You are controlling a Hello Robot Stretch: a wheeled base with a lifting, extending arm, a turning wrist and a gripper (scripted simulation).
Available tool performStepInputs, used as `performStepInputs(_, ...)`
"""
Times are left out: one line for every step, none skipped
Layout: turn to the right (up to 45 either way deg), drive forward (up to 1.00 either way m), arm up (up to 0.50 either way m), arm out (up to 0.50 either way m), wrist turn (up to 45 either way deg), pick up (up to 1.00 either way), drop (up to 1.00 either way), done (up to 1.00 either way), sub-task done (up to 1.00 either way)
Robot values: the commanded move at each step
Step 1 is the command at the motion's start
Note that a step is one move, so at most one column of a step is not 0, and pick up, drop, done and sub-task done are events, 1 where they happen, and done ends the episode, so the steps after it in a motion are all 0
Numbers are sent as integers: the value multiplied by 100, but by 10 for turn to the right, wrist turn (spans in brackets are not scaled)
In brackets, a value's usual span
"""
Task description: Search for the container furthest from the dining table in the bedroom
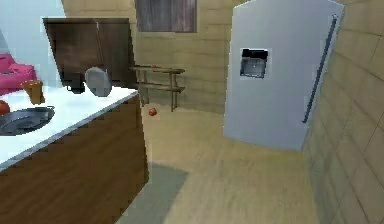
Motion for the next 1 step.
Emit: performStepInputs(0,100,0,0,0,0,0,0,0)
